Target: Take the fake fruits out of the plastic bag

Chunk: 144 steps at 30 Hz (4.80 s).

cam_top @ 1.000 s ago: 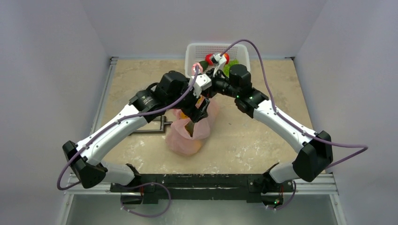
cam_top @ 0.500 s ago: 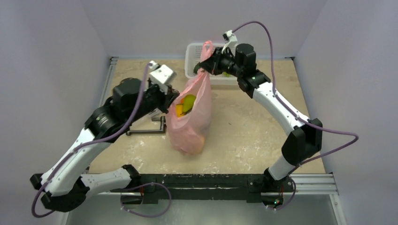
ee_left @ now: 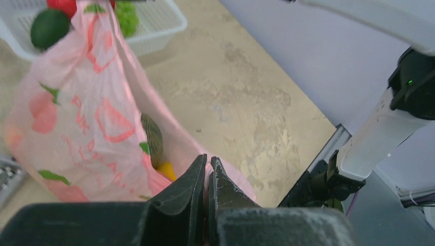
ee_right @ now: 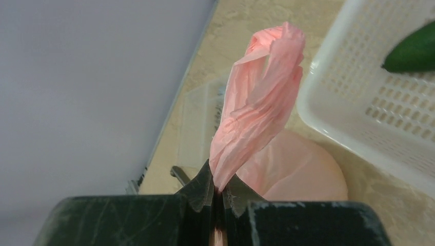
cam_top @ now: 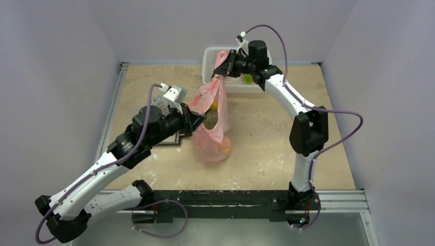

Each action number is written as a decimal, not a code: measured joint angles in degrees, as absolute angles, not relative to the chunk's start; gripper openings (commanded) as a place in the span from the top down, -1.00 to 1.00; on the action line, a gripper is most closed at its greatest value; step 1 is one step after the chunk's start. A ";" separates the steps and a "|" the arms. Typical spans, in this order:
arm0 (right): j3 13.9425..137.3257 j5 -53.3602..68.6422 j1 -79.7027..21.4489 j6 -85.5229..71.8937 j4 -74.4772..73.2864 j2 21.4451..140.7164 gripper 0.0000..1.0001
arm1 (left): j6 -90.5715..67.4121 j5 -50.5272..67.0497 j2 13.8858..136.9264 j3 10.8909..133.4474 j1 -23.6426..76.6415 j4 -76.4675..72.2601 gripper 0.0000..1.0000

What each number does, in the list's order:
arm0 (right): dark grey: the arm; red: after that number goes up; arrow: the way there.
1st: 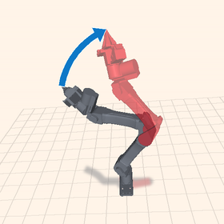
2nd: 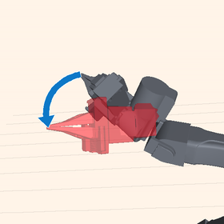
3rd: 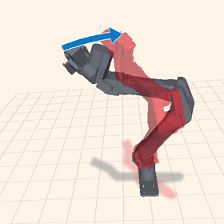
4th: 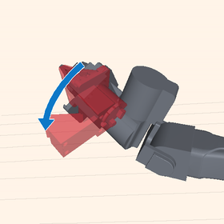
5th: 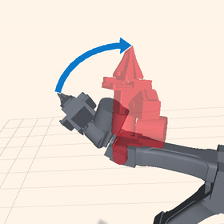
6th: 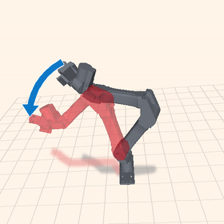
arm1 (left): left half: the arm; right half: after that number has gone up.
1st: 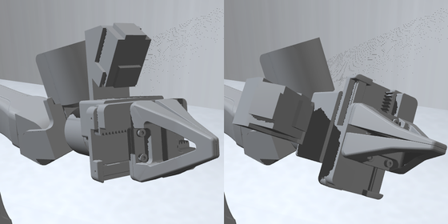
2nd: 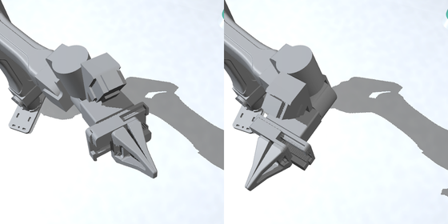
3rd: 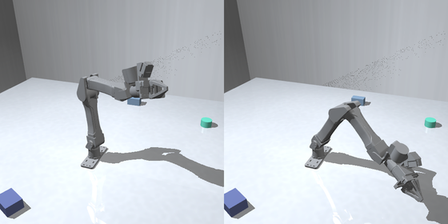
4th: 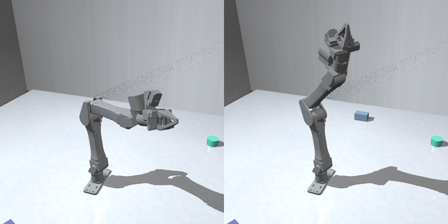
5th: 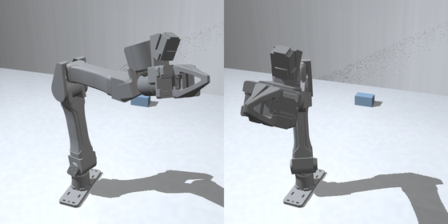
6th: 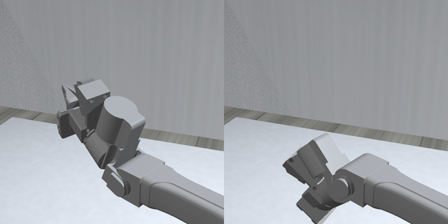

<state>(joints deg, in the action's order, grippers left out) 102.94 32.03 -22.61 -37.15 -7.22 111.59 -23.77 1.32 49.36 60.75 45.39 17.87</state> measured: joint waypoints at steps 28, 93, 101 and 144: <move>72.25 8.82 -41.67 -35.66 -24.95 76.77 -0.90 | -31.35 9.78 50.15 65.04 45.39 28.60 -0.71; 53.67 19.59 -30.30 -28.60 -7.16 55.68 -0.95 | -61.95 25.54 62.92 36.10 22.94 -33.93 1.00; 59.72 24.60 -31.99 -17.45 -10.46 56.18 -0.98 | -61.49 25.56 62.02 37.93 22.94 -28.10 1.00; 50.30 0.89 -69.82 -22.48 -23.29 44.51 -0.30 | -49.56 20.73 56.49 38.76 22.94 -11.40 1.00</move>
<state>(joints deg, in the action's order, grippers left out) 50.30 0.89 -69.82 -22.48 -23.29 44.51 -49.56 20.73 56.49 38.76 22.94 -11.40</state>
